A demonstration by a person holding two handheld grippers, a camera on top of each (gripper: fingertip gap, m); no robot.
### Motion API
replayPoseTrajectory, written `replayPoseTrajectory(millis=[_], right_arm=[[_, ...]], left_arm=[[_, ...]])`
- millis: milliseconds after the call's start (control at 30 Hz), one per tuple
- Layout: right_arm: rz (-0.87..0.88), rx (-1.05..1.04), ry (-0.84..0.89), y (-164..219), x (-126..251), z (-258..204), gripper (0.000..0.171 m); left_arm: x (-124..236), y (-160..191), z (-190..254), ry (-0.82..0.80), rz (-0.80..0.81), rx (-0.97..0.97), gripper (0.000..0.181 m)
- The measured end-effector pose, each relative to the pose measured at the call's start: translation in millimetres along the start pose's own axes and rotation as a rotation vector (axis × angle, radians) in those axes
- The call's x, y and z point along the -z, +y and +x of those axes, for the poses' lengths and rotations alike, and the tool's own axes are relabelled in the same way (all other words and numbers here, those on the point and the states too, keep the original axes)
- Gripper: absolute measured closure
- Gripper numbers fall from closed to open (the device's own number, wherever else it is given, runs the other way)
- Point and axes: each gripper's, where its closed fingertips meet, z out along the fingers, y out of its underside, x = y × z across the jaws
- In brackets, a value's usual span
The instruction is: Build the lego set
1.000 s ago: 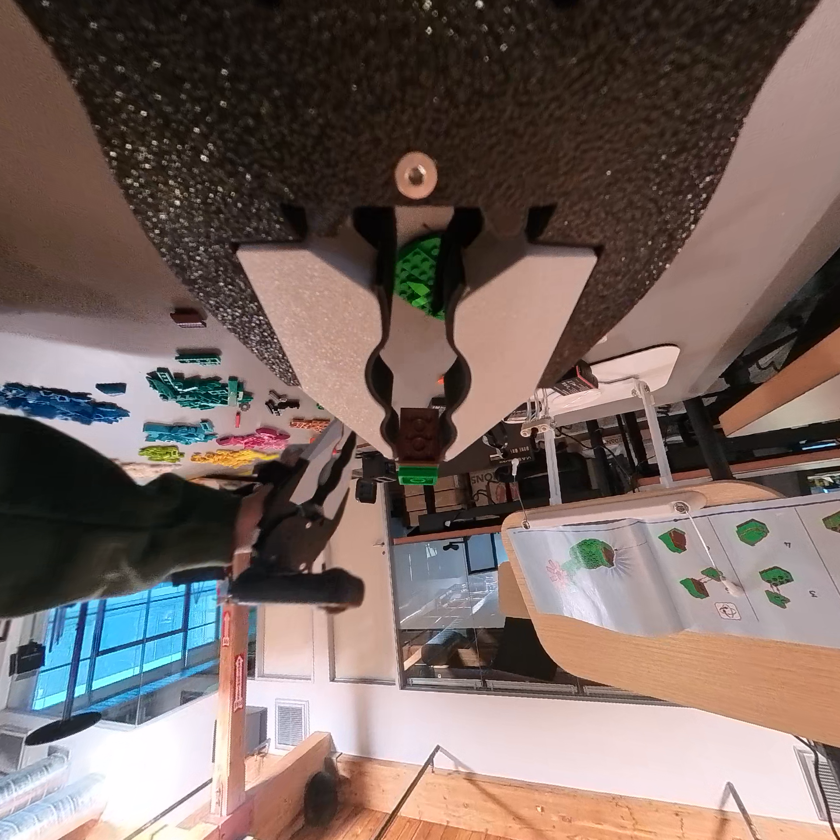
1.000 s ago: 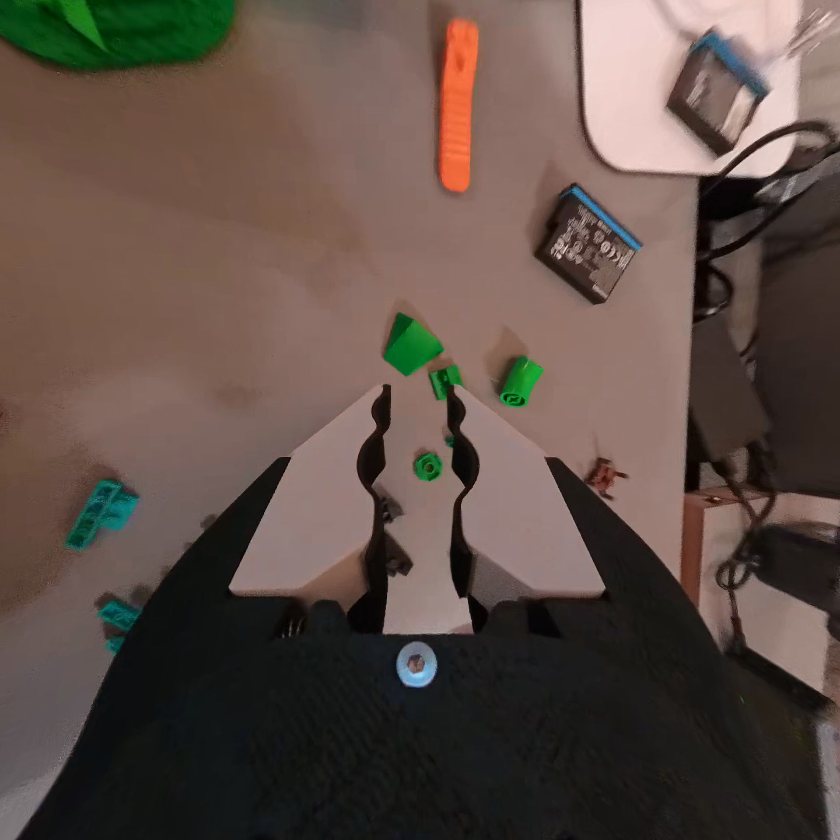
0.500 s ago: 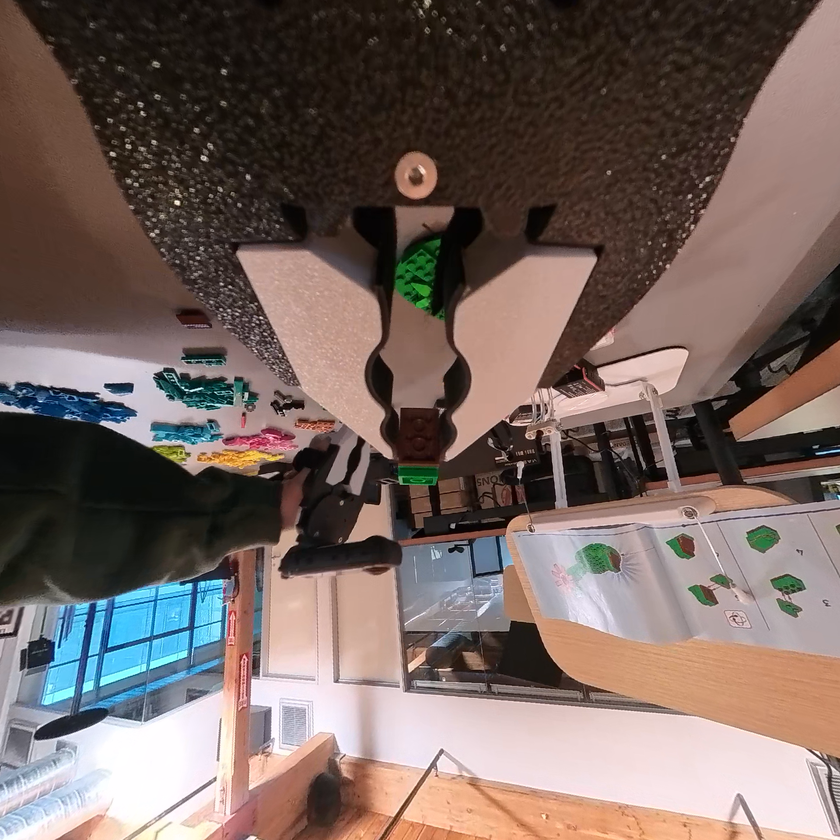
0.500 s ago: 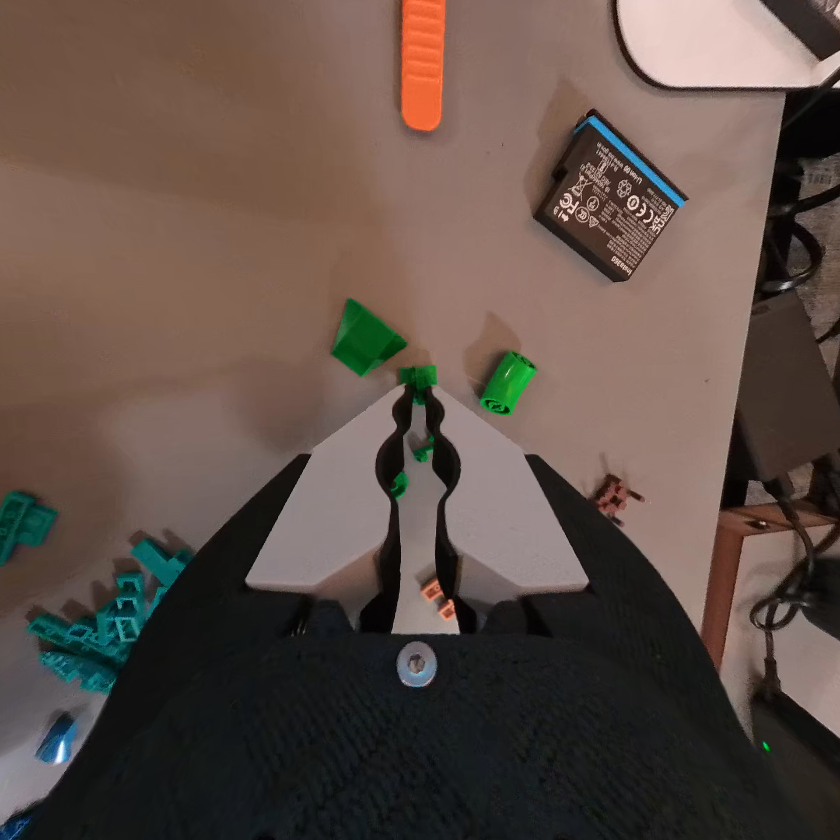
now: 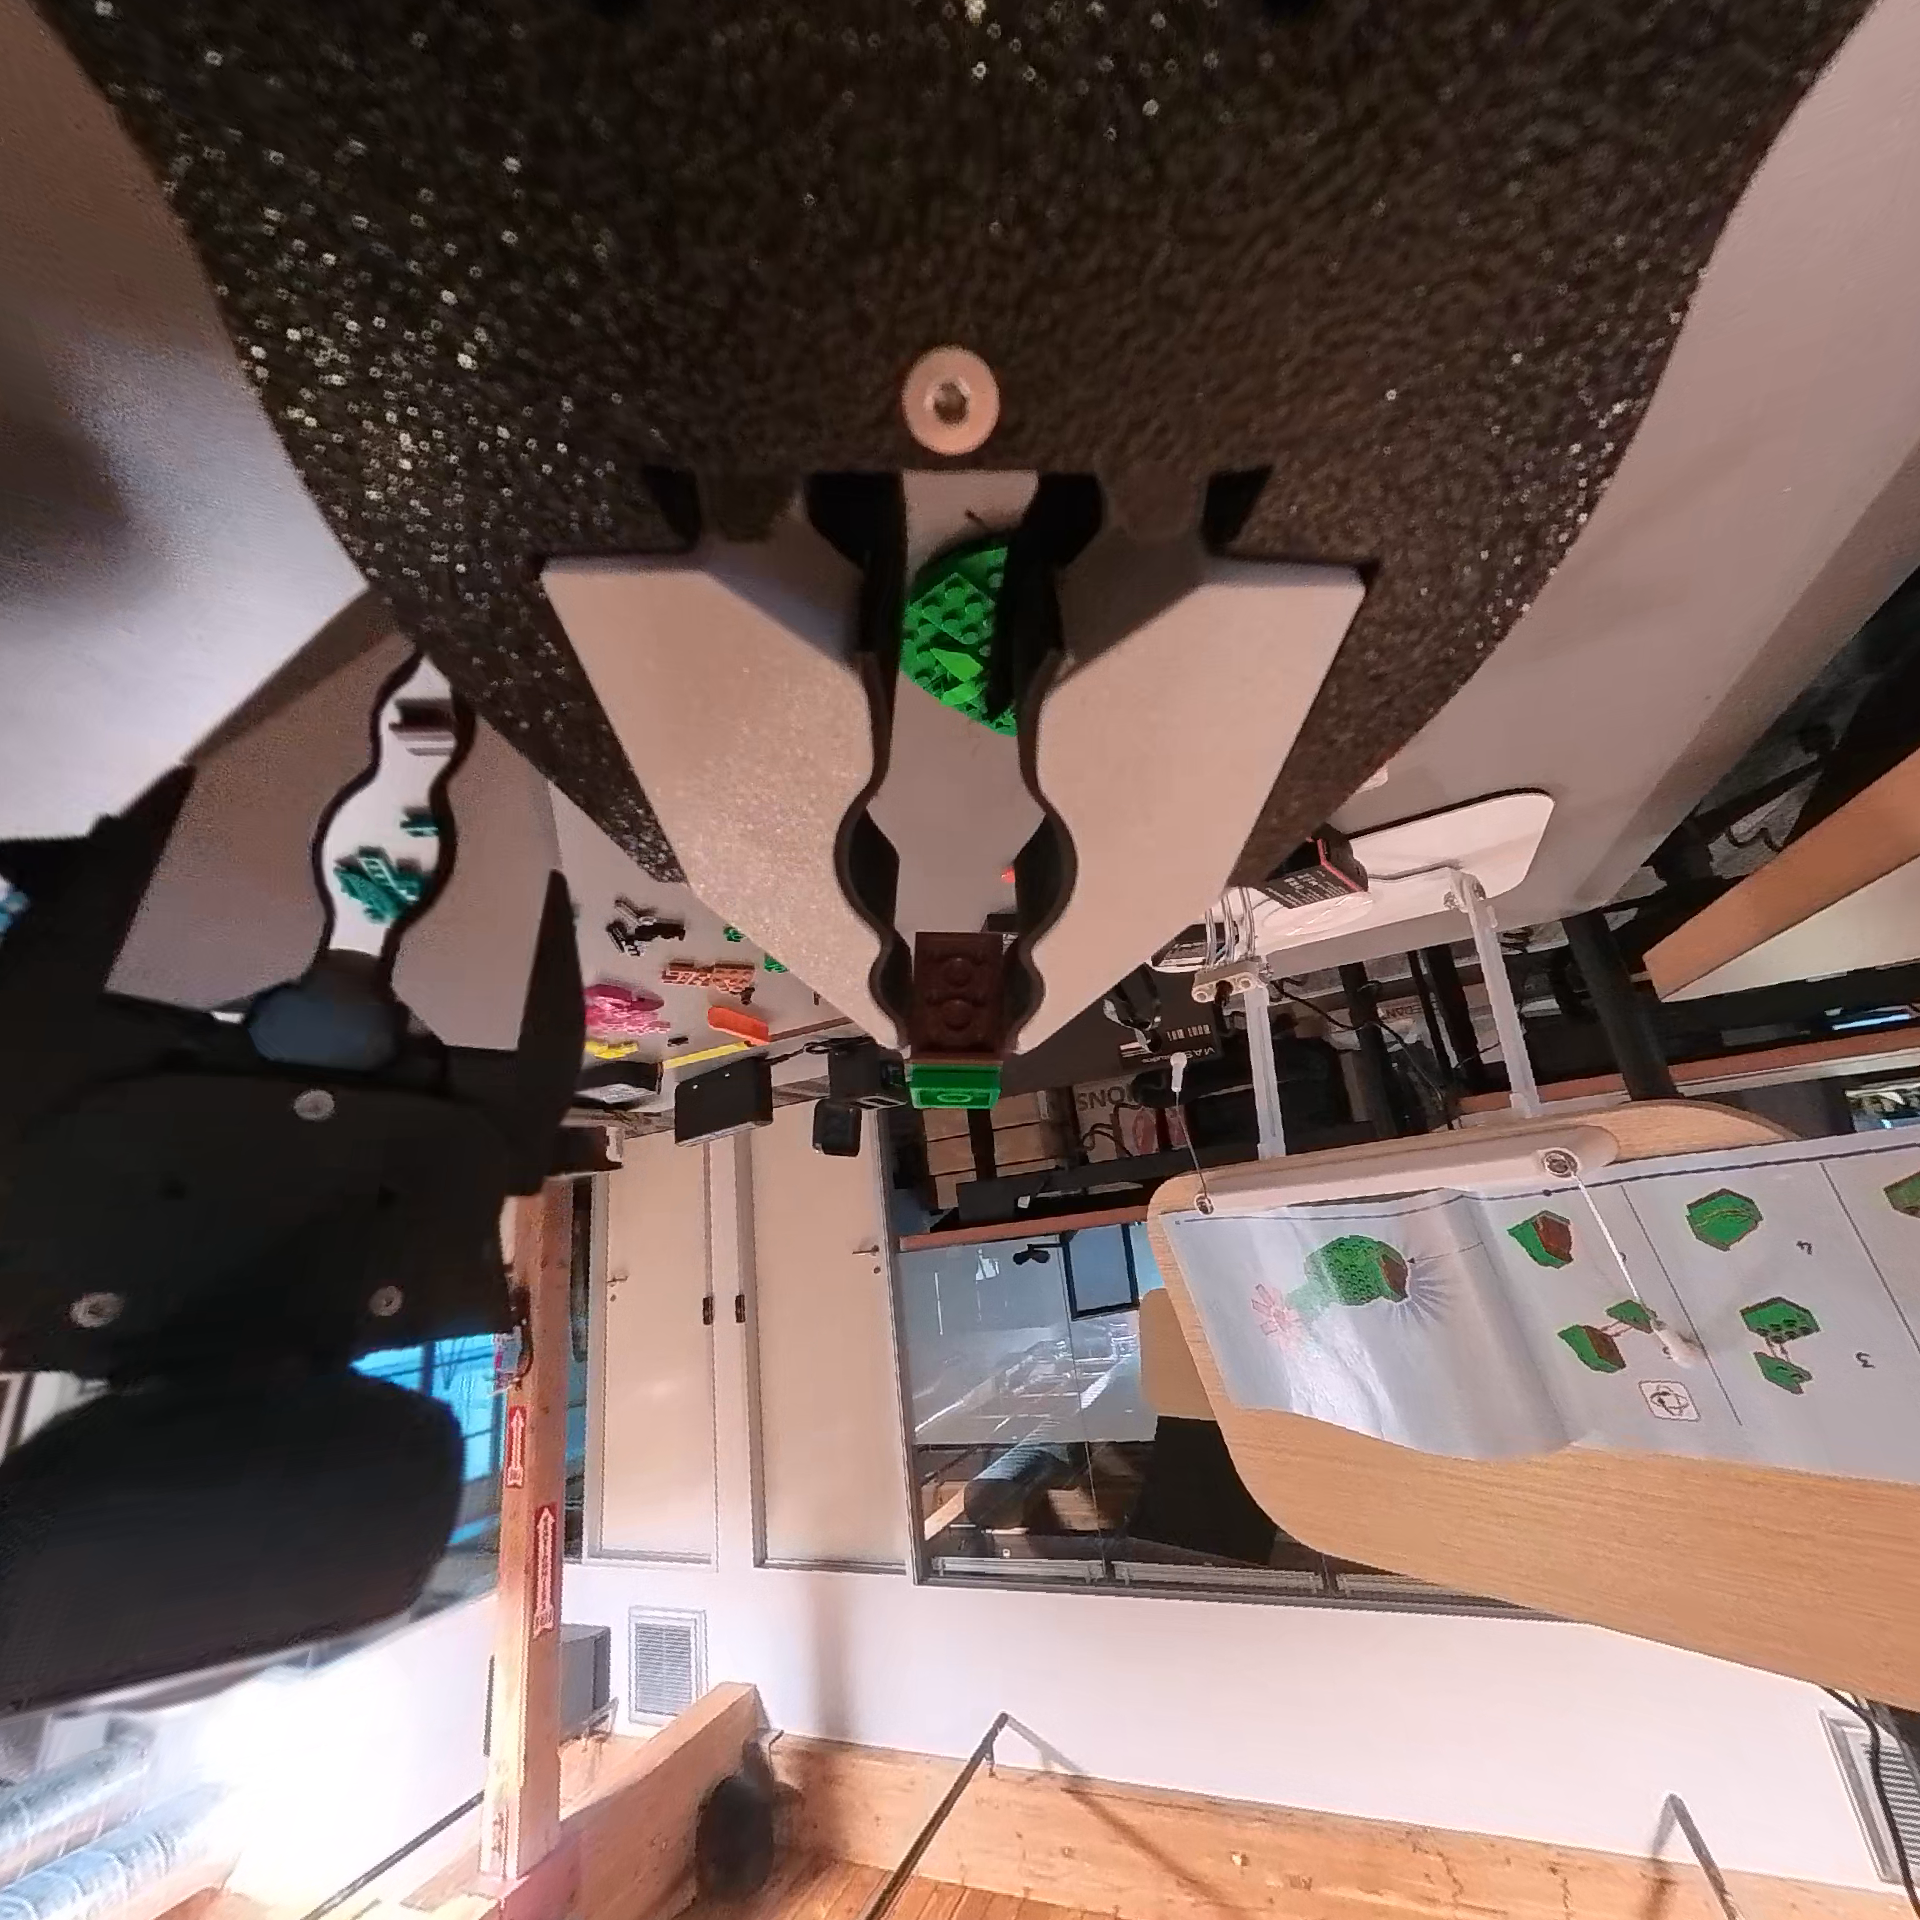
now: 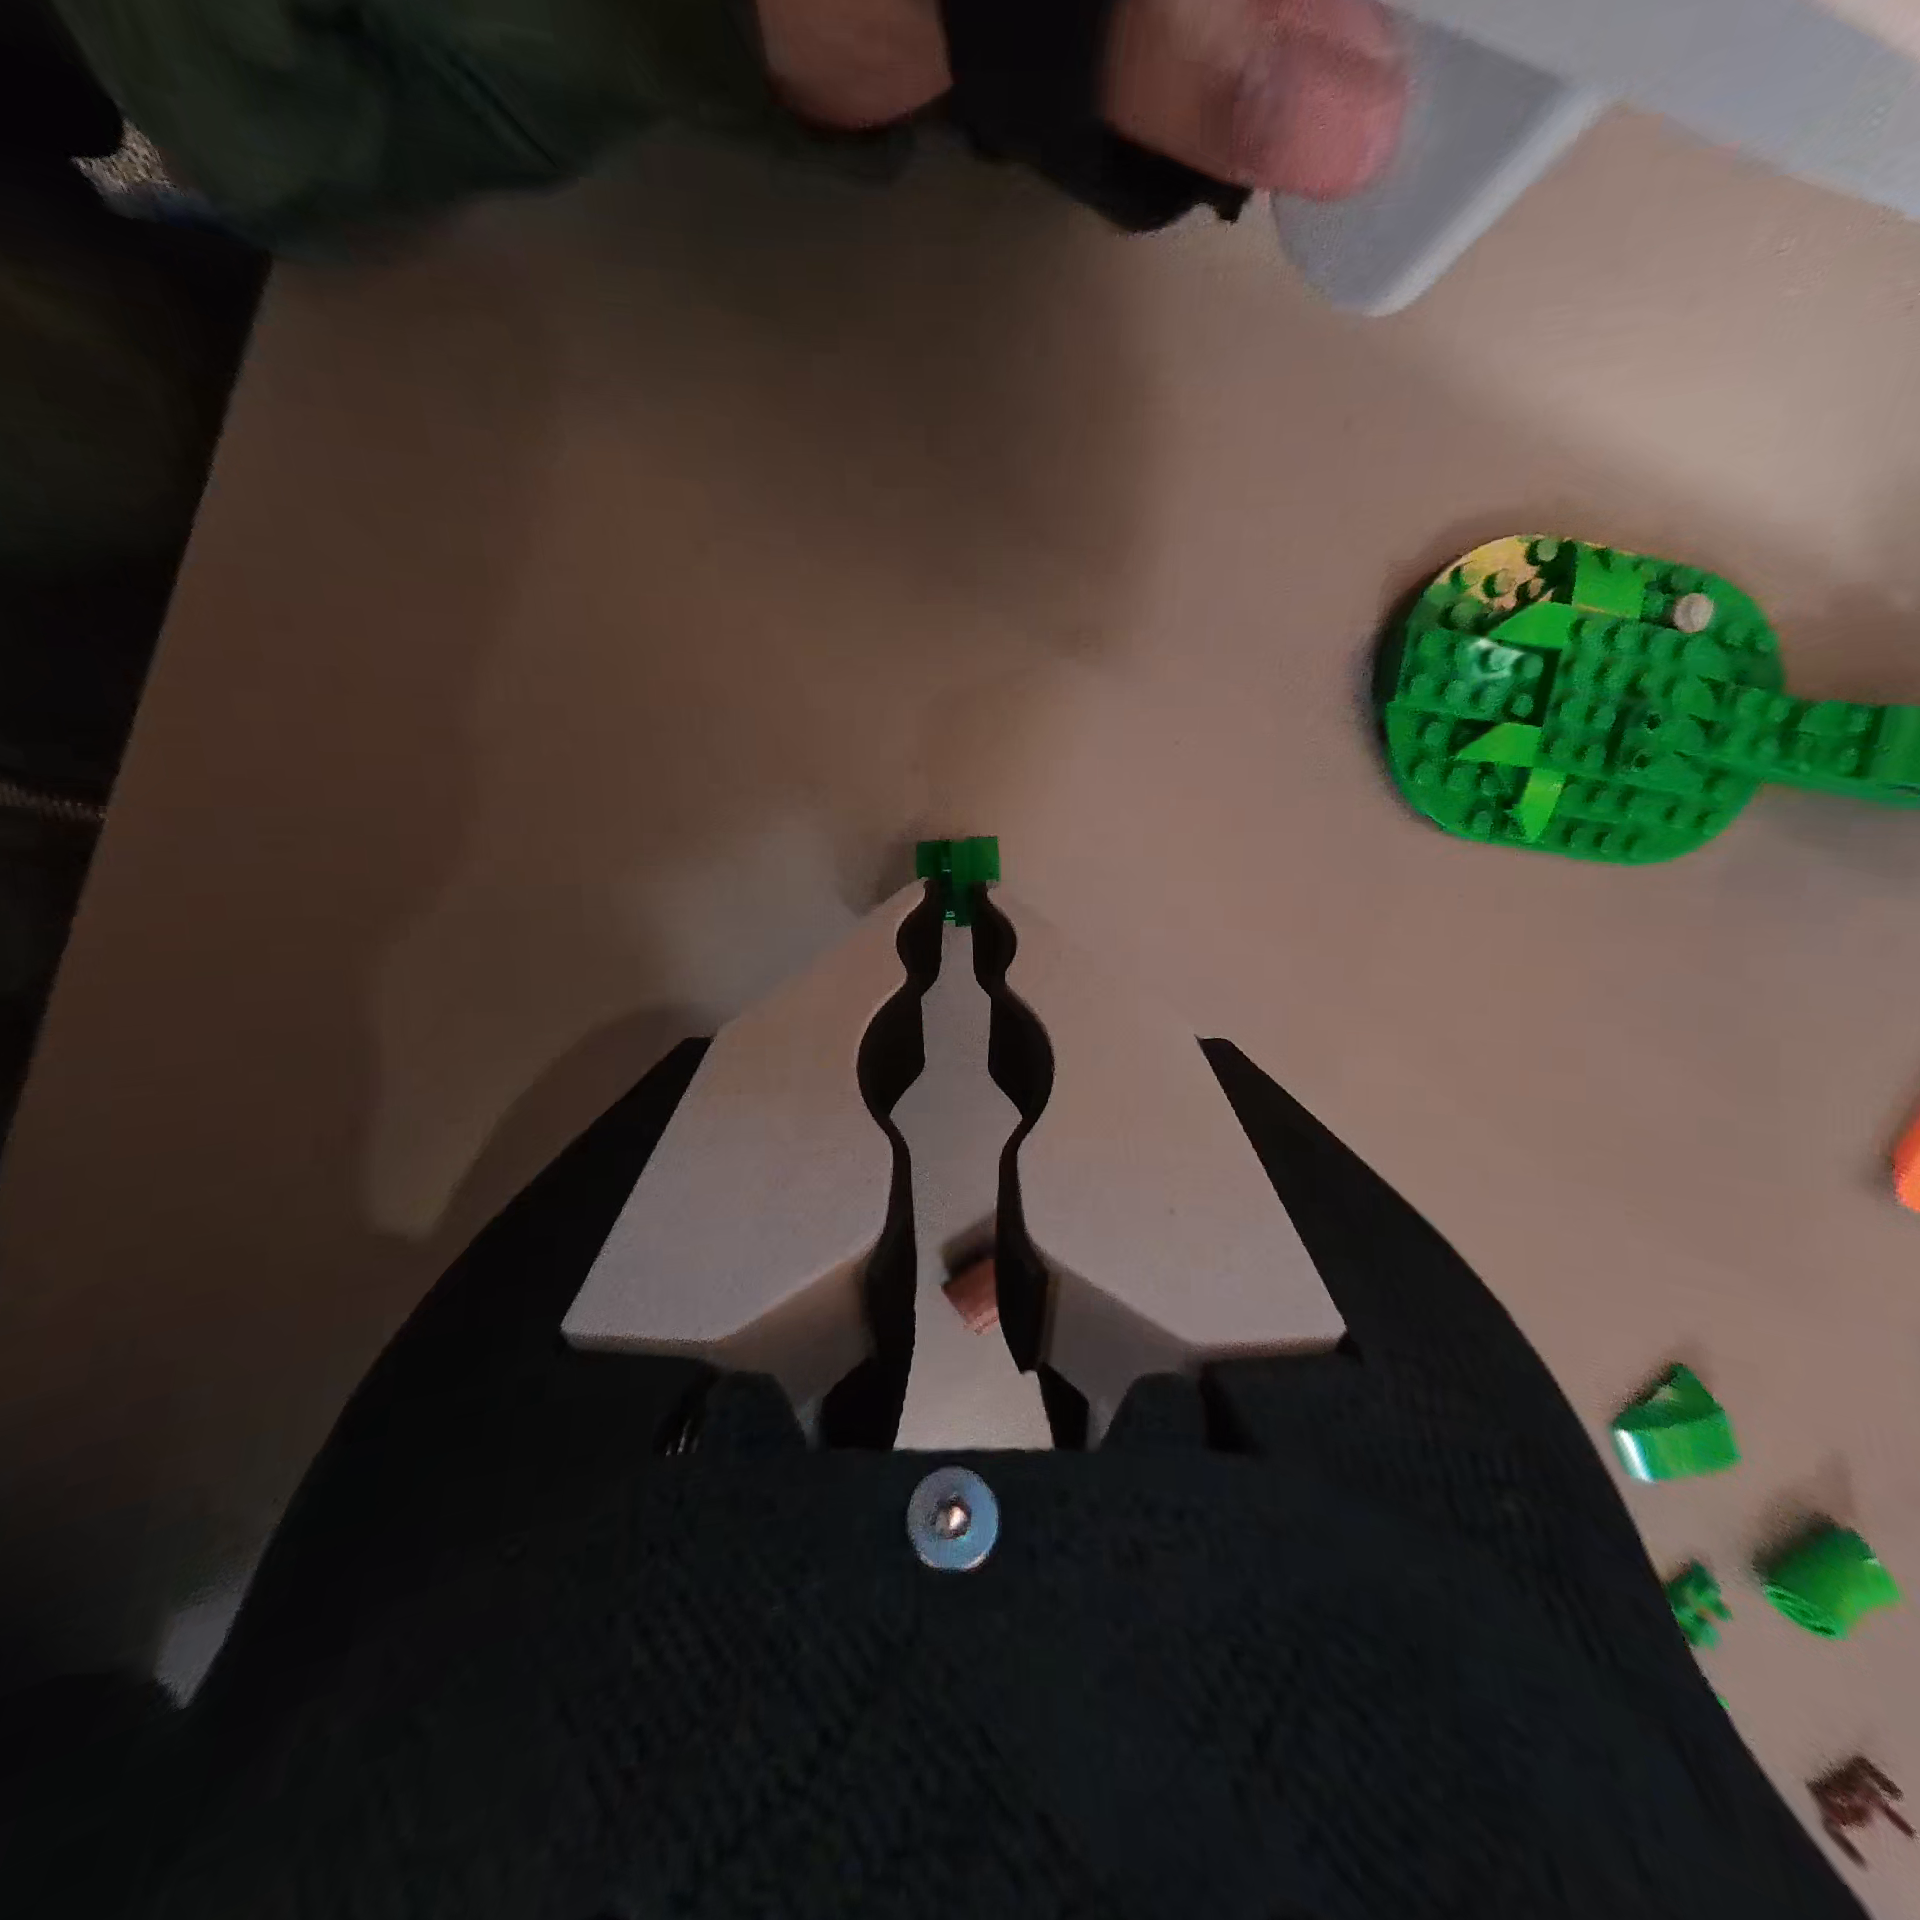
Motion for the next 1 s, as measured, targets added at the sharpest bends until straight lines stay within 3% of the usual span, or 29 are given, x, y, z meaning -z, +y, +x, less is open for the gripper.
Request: replayPoseTrajectory(millis=[33, 233, 400, 600, 667, 800, 1000], right_arm=[[-0.011, -0.003, 0.010, 1, -2, -1, 0.168], [-0.040, -0.008, 0.038, 7, -10, -5, 0.167], [-0.014, -0.057, 0.072, 3, 0, -3, 0.134], [0.239, -0.144, 0.310, -25, 49, 28, 0.128], [0.391, -0.245, 0.413, -37, 68, 46, 0.135], [0.659, -0.380, 0.463, -57, 98, 59, 0.145], [0.685, -0.406, 0.498, -62, 96, 71, 0.137]], left_arm=[[0, 0, 0, 0.000, 0.000, -0.001, 0.168], [0, 0, 1, 0.005, -0.002, -0.005, 0.168], [0, 1, 1, 0.005, -0.004, -0.006, 0.168], [0, -1, 3, 0.000, -0.002, -0.032, 0.168], [-1, -1, 5, -0.006, -0.010, -0.071, 0.168], [-7, -1, 13, -0.040, -0.048, -0.223, 0.168], [-12, 1, 35, -0.031, -0.073, -0.400, 0.168]])
